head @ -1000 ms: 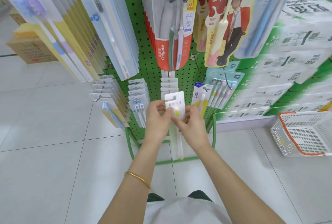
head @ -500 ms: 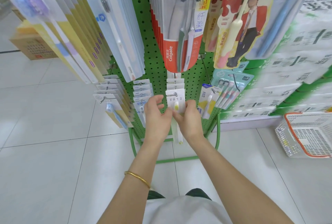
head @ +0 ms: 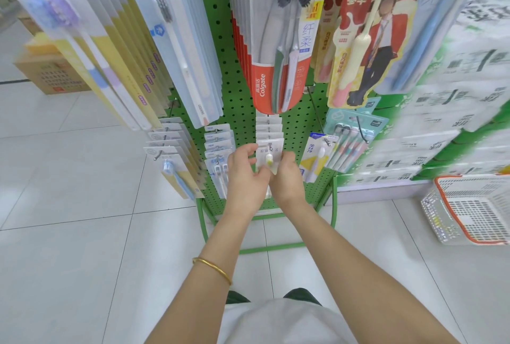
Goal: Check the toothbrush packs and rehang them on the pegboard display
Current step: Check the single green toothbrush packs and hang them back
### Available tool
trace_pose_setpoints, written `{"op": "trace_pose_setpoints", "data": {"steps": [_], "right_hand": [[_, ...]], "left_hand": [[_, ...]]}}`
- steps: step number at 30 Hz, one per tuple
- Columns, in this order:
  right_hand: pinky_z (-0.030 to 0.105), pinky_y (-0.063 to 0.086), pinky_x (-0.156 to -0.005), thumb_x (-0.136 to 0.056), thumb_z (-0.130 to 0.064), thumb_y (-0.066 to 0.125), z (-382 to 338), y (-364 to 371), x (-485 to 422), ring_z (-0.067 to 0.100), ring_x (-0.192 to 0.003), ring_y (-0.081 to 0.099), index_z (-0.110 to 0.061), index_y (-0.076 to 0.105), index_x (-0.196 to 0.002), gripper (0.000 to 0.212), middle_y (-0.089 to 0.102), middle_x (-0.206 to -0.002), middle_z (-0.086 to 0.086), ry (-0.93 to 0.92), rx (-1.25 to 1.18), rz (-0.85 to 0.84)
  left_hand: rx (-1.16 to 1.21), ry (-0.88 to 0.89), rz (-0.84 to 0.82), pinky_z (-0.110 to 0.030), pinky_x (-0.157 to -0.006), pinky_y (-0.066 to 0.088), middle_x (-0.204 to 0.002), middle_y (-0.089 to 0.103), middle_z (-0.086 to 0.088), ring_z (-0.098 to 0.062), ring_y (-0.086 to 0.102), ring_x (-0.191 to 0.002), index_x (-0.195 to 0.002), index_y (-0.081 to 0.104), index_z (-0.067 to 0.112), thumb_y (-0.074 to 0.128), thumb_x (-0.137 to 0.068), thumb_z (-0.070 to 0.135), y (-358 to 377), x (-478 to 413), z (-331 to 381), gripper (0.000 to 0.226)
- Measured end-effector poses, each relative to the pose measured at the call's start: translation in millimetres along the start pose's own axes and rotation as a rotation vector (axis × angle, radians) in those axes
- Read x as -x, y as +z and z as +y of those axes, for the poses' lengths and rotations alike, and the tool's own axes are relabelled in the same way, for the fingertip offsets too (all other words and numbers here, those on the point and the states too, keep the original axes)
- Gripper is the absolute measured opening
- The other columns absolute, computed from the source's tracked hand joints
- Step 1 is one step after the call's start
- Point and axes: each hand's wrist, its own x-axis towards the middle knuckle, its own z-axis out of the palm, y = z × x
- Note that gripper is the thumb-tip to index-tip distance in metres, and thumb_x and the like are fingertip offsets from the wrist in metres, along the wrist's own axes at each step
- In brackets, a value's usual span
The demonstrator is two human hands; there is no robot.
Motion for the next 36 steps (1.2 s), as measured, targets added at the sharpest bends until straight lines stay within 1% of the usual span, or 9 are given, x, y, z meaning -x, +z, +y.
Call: {"op": "trace_pose_setpoints", "data": {"steps": [8, 12, 14, 16, 20, 26, 28, 33, 36], "right_hand": [[0.032, 0.042, -0.076, -0.095, -0.008, 0.048, -5.4, -29.1, 21.2, 0.03, -0.103, 0.056, -0.001, 0.04, -0.127, 0.034, 0.051, -0.125, 0.016, -0.093, 0.112, 0.058], [0.019, 0.033, -0.089, -0.093, 0.003, 0.039, -21.2, -55.4, 9.7, 0.025, -0.119, 0.05, -0.001, 0.045, -0.132, 0.04, 0.05, -0.133, 0.013, -0.153, 0.029, 0.16], [0.031, 0.041, -0.099, -0.091, 0.005, 0.037, -31.2, -63.5, -6.6, 0.028, -0.115, 0.054, 0.001, 0.048, -0.13, 0.04, 0.052, -0.13, 0.015, -0.139, -0.109, 0.183], [0.038, 0.047, -0.091, -0.09, 0.007, 0.036, -40.9, -68.2, -24.1, 0.031, -0.106, 0.057, 0.006, 0.051, -0.124, 0.037, 0.056, -0.123, 0.018, -0.099, -0.219, 0.203], [0.022, 0.033, -0.057, -0.091, 0.005, 0.035, -59.1, -70.0, -59.8, 0.022, -0.08, 0.045, 0.003, 0.054, -0.103, 0.022, 0.053, -0.093, 0.011, -0.067, -0.129, 0.115], [0.023, 0.039, -0.071, -0.095, -0.004, 0.041, -62.7, -59.2, -108.9, 0.026, -0.098, 0.056, -0.003, 0.058, -0.111, 0.023, 0.06, -0.117, 0.013, 0.02, -0.047, 0.009], [0.025, 0.039, -0.077, -0.096, -0.006, 0.041, -60.3, -53.6, -116.9, 0.023, -0.1, 0.055, -0.007, 0.057, -0.117, 0.027, 0.059, -0.124, 0.012, 0.018, -0.064, -0.001], [0.026, 0.042, -0.07, -0.095, -0.008, 0.039, -58.1, -38.1, -129.2, 0.021, -0.082, 0.051, -0.02, 0.041, -0.07, 0.027, 0.059, -0.094, 0.005, 0.035, -0.119, 0.046], [0.033, 0.052, -0.075, -0.093, -0.008, 0.04, -60.2, -34.3, -130.6, 0.026, -0.088, 0.06, -0.009, 0.054, -0.09, 0.014, 0.064, -0.098, 0.009, 0.016, -0.095, 0.082]], "left_hand": [[-0.025, 0.046, 0.012, 0.006, -0.071, 0.034, -0.135, 0.041, -0.006, -0.01, 0.048, -0.113, -0.131, 0.045, 0.013, 0.054, -0.09, 0.003, 5.9, -2.2, 5.5, 0.043], [-0.064, 0.076, 0.035, -0.006, -0.081, 0.035, -0.132, 0.04, -0.005, -0.011, 0.048, -0.113, -0.13, 0.047, 0.013, 0.054, -0.089, 0.002, 9.4, -1.1, 10.0, 0.043], [-0.082, 0.085, 0.037, -0.014, -0.088, 0.036, -0.127, 0.037, -0.002, -0.01, 0.047, -0.112, -0.129, 0.047, 0.014, 0.054, -0.089, 0.001, 11.2, 0.3, 11.8, 0.043], [-0.104, 0.086, 0.038, -0.019, -0.093, 0.036, -0.121, 0.032, 0.003, -0.01, 0.046, -0.112, -0.129, 0.048, 0.015, 0.054, -0.089, 0.001, 13.1, 1.2, 12.2, 0.043], [-0.161, 0.095, 0.027, -0.021, -0.097, 0.037, -0.118, 0.029, 0.005, -0.008, 0.043, -0.106, -0.129, 0.047, 0.016, 0.053, -0.089, 0.0, 15.2, 2.2, 12.1, 0.043], [-0.211, 0.119, 0.019, 0.007, -0.071, 0.03, -0.124, 0.031, 0.0, 0.017, 0.044, -0.092, -0.128, 0.048, 0.014, 0.052, -0.089, -0.002, 12.8, 2.3, 12.3, 0.042], [-0.224, 0.127, 0.019, 0.007, -0.072, 0.031, -0.125, 0.031, 0.0, 0.018, 0.043, -0.094, -0.127, 0.048, 0.013, 0.051, -0.088, -0.003, 10.8, 2.3, 13.8, 0.042], [-0.23, 0.112, 0.02, -0.014, -0.087, 0.038, -0.12, 0.028, 0.005, -0.006, 0.041, -0.108, -0.129, 0.048, 0.012, 0.052, -0.088, -0.002, 6.8, 1.0, 18.3, 0.044], [-0.232, 0.117, 0.029, -0.02, -0.089, 0.039, -0.12, 0.029, 0.005, -0.006, 0.04, -0.109, -0.128, 0.048, 0.013, 0.051, -0.088, -0.003, 4.1, 0.6, 18.5, 0.044]]}}
